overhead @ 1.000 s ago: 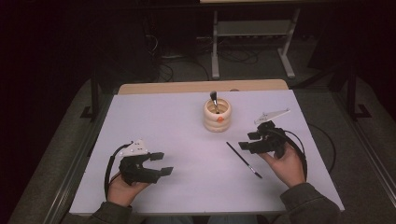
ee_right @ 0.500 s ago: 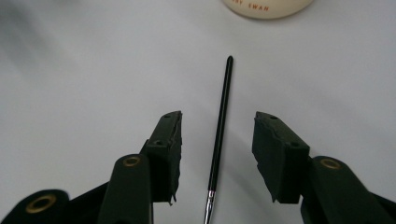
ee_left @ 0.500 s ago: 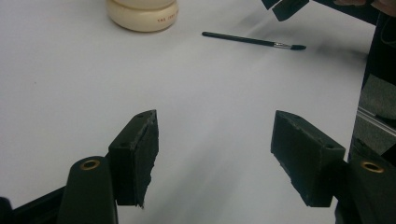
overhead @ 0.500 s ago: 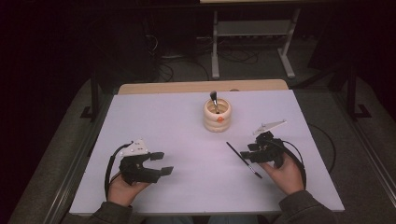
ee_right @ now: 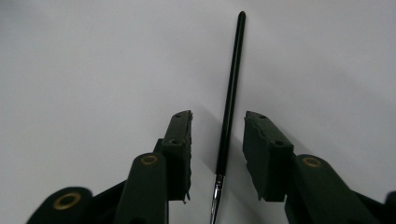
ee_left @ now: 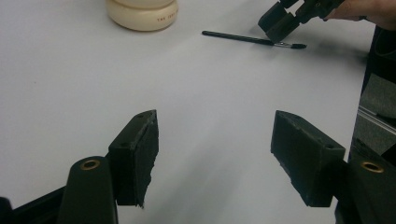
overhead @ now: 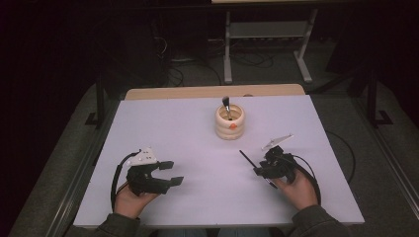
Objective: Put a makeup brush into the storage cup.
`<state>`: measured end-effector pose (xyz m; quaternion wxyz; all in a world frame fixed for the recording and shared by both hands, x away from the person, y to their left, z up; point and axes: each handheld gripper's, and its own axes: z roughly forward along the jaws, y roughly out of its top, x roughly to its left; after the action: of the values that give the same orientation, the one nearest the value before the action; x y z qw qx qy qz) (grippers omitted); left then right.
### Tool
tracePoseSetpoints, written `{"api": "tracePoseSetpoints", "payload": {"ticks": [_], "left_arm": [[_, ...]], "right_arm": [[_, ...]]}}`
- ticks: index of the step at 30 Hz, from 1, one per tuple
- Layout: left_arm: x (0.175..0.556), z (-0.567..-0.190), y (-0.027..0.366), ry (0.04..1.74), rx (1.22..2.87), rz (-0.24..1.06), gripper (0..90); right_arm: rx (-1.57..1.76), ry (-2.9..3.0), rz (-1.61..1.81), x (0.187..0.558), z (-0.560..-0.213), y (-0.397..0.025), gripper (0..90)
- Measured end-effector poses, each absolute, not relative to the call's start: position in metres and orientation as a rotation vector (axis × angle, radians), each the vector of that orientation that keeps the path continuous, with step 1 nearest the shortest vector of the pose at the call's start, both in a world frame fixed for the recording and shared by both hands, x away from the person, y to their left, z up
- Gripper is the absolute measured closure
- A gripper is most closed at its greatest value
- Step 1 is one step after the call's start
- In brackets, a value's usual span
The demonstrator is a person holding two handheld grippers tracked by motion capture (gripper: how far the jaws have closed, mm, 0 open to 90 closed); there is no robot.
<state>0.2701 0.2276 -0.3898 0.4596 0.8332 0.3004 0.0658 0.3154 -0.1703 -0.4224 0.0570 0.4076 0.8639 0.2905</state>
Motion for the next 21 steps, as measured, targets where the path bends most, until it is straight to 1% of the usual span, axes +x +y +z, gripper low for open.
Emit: {"api": "tracePoseSetpoints", "payload": {"ticks": [2, 6, 15, 21], "left_arm": [[0.270, -0.390, 0.228, 0.738, 2.047, 0.164, 31.8], [0.270, -0.389, 0.228, 0.742, 2.044, 0.164, 31.8], [0.270, -0.389, 0.228, 0.739, 2.042, 0.167, 31.8], [0.271, -0.390, 0.227, 0.748, 2.044, 0.161, 31.8]], "right_arm": [[1.242, 2.629, 0.873, 0.316, -0.424, -0.169, 64.5], [1.268, 2.634, 0.840, 0.318, -0.427, -0.167, 66.8], [1.280, 2.642, 0.806, 0.319, -0.430, -0.165, 70.0], [1.274, 2.625, 0.718, 0.318, -0.430, -0.158, 76.0]]}}
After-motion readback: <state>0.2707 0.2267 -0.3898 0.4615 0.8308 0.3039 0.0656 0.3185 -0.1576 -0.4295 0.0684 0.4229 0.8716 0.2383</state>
